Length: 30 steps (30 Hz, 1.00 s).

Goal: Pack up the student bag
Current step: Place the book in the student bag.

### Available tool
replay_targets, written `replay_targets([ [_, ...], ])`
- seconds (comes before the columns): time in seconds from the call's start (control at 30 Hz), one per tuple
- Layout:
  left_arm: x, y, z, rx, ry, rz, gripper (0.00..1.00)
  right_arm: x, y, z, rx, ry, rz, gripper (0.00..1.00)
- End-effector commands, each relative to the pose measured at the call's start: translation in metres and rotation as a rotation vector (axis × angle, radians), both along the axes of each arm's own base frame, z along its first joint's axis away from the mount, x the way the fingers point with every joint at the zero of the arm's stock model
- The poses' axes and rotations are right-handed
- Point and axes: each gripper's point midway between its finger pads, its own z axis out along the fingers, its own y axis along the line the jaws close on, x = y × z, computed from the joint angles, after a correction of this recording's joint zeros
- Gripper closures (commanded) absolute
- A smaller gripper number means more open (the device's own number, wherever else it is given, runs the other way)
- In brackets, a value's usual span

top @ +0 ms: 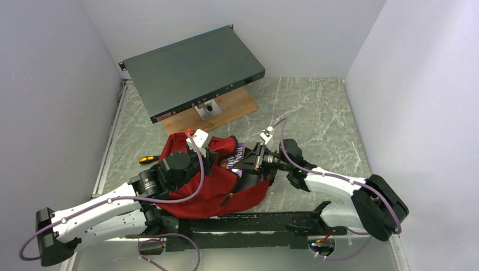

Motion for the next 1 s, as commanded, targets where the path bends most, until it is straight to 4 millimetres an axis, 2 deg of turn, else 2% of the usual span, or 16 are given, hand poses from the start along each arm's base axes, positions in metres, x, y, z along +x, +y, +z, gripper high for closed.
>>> replay_targets([
  [0.0, 0.001, -0.016, 0.049, -0.098, -0.076, -0.047, 1.0, -0.01, 0.036, 0.083, 0.229, -0.174, 0.109, 1.0],
  [0.07, -0.001, -0.018, 0.05, -0.106, -0.085, -0.064, 1.0, -0.008, 0.045, 0.071, 0.191, -0.177, 0.112, 1.0],
  [0.23, -0.002, -0.02, 0.048, -0.096, -0.082, -0.08, 1.0, 0.004, 0.05, -0.003, 0.027, -0.089, 0.088, 1.0],
  [0.3, -0.003, -0.02, 0.044, -0.089, -0.084, -0.087, 1.0, 0.003, 0.053, -0.024, 0.004, -0.046, 0.106, 1.0],
  [0.37, -0.002, -0.016, 0.043, -0.09, -0.089, -0.069, 1.0, 0.001, 0.054, -0.034, 0.019, -0.018, 0.113, 1.0],
  [0.53, 0.0, -0.004, 0.038, -0.073, -0.088, -0.026, 1.0, 0.003, 0.058, -0.046, -0.03, -0.017, 0.146, 1.0],
  [0.67, 0.001, 0.005, 0.032, -0.042, -0.065, 0.011, 1.0, 0.007, 0.047, -0.073, -0.237, -0.04, 0.152, 1.0],
  [0.77, 0.0, 0.01, 0.026, -0.039, -0.058, 0.021, 1.0, 0.011, 0.032, -0.078, -0.308, -0.088, 0.117, 1.0],
  [0.8, 0.0, 0.012, 0.025, -0.04, -0.057, 0.026, 1.0, 0.011, 0.028, -0.078, -0.316, -0.095, 0.113, 0.91],
  [0.9, -0.003, 0.013, 0.026, -0.049, -0.05, 0.023, 1.0, 0.011, 0.022, -0.073, -0.324, -0.122, 0.123, 0.58],
  [0.97, -0.002, 0.01, 0.025, -0.051, -0.05, 0.017, 1.0, 0.011, 0.018, -0.064, -0.337, -0.157, 0.129, 0.46],
])
